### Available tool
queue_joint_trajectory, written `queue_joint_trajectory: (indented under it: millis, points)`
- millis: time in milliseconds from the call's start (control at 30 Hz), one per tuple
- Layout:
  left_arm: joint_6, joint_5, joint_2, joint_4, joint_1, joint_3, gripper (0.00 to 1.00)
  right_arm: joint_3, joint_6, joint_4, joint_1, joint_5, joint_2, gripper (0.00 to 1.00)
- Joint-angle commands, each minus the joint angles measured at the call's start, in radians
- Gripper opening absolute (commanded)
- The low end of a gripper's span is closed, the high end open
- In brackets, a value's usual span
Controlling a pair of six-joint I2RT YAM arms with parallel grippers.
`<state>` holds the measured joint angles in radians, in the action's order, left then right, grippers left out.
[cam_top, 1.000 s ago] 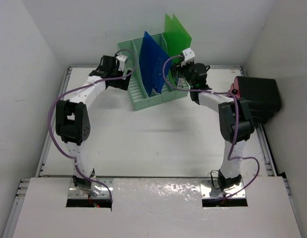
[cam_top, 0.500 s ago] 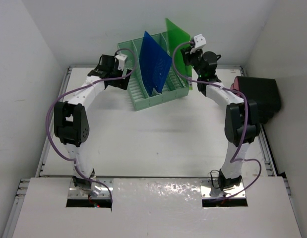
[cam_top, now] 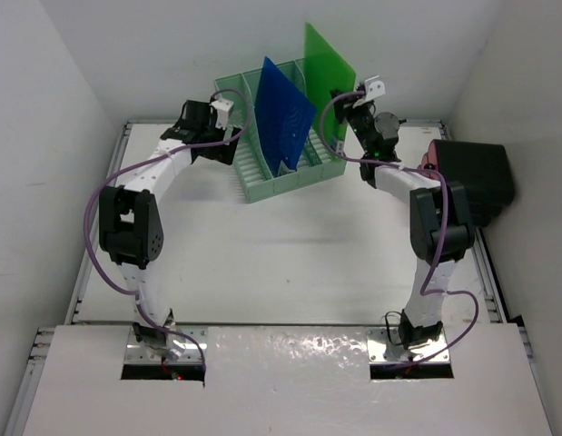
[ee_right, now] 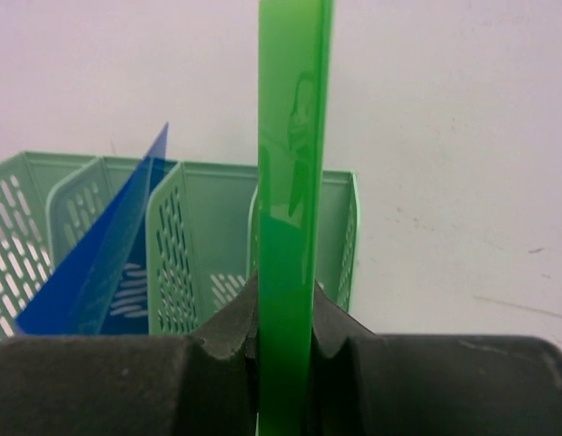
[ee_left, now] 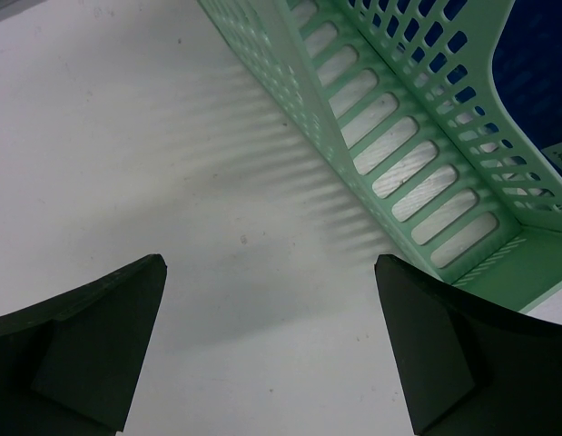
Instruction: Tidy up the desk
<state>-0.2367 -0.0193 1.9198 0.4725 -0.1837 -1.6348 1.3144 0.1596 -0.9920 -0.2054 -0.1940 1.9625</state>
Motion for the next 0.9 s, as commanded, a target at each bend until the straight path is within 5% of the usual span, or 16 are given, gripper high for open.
queue_joint_trajectory:
  millis: [0,767,800,867]
  points:
    - [-0.016,-0.011,-0.042,-0.018,-0.005,-0.002,0.99,-0.004,0.057,-0.249,-0.002,-0.015,-0.044,0.00]
    - [-0.030,-0.014,-0.045,-0.009,-0.005,0.007,0.99,-0.110,0.017,-0.297,-0.002,0.007,0.090,0.00]
    - [-0.032,-0.013,-0.045,-0.008,-0.005,0.009,0.99,-0.106,0.009,-0.266,-0.003,0.016,0.090,0.04]
    - [-0.033,-0.013,-0.050,-0.006,-0.003,0.012,0.99,-0.101,0.000,-0.232,-0.002,0.022,0.079,0.29]
